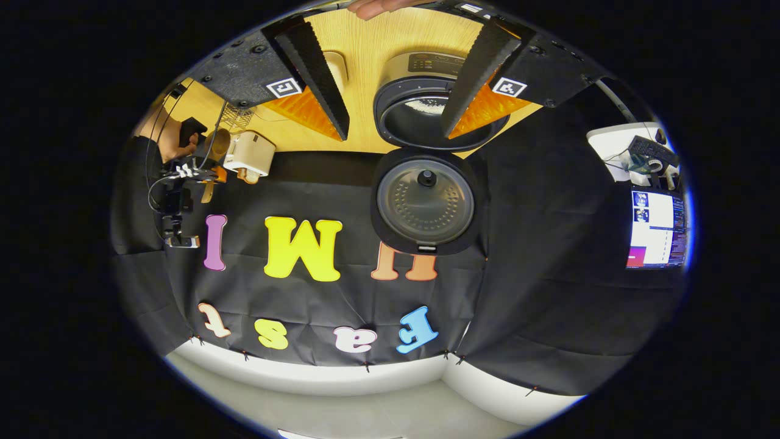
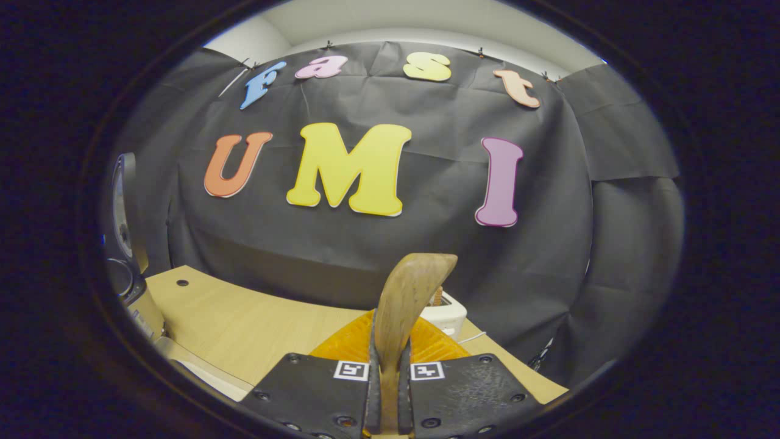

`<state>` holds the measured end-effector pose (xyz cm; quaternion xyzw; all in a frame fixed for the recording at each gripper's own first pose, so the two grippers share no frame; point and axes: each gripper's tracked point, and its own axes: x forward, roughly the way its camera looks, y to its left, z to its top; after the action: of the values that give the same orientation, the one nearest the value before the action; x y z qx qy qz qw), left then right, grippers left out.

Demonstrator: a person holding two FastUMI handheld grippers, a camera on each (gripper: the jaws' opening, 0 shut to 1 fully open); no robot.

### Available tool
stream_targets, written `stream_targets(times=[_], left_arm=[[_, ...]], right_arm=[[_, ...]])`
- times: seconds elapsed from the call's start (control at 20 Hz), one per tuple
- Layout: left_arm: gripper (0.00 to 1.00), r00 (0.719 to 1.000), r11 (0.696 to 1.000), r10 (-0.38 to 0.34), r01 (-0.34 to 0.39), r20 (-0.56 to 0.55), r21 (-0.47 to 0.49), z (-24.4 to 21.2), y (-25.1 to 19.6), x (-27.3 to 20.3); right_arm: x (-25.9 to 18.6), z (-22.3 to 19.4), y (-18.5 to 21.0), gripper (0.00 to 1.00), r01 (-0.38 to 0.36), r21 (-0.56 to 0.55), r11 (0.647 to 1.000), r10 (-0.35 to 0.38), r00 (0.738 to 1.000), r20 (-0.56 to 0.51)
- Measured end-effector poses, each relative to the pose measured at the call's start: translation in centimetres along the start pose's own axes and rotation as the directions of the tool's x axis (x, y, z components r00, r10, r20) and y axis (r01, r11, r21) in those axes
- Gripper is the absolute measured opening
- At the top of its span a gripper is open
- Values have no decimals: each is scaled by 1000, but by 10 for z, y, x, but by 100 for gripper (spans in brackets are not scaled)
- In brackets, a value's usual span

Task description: Close the left gripper, press the button to open the rice cooker; take a wooden spoon from the chopstick holder with the right hand, scoop a spoonful of rice and pour it into the rice cooker, then put the wooden spoon back into the chopstick holder.

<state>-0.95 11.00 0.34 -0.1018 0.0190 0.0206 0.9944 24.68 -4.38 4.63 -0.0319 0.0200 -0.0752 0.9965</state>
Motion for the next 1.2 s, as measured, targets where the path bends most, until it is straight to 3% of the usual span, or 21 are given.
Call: stream_targets(times=[0.4, 0.5, 0.55, 0.6, 0.8, 0.9, 1.1, 1.15, 1.2], left_arm=[[97, 1000, 999, -7, 8, -8, 52, -2, -16, -1], [97, 1000, 998, 3, -3, -2, 69, -1, -15, -2], [97, 1000, 997, 8, -8, 1, 75, 0, -16, -3], [97, 1000, 997, 11, -11, 4, 76, 1, -16, -4], [97, 1000, 996, 24, -24, 10, 81, 3, -18, -6], [97, 999, 994, 40, -42, 21, 98, 6, -17, -7], [97, 998, 995, 40, -43, 40, 91, 10, -24, -6], [97, 998, 995, 40, -43, 43, 86, 11, -24, -5], [97, 999, 997, 22, -26, 47, 77, 12, -28, -2]], right_arm=[[17, -30, -6, 11, -4, 53, 999, 6, 999, -50], [16, -31, -6, 16, -20, 75, 997, 24, 999, -49], [15, -39, -4, 28, -36, 96, 995, 42, 997, -70], [15, -42, -5, 34, -34, 108, 994, 44, 995, -87], [7, -22, -22, 37, -9, 78, 997, 10, 1000, -8], [2, -14, -26, 44, -21, 65, 998, 20, 1000, 12], [-13, -6, -37, 72, -24, 64, 998, 22, 999, 31], [-17, -7, -38, 84, -26, 70, 997, 24, 999, 29], [-19, -10, -45, 88, -5, 66, 998, 4, 1000, 23]])
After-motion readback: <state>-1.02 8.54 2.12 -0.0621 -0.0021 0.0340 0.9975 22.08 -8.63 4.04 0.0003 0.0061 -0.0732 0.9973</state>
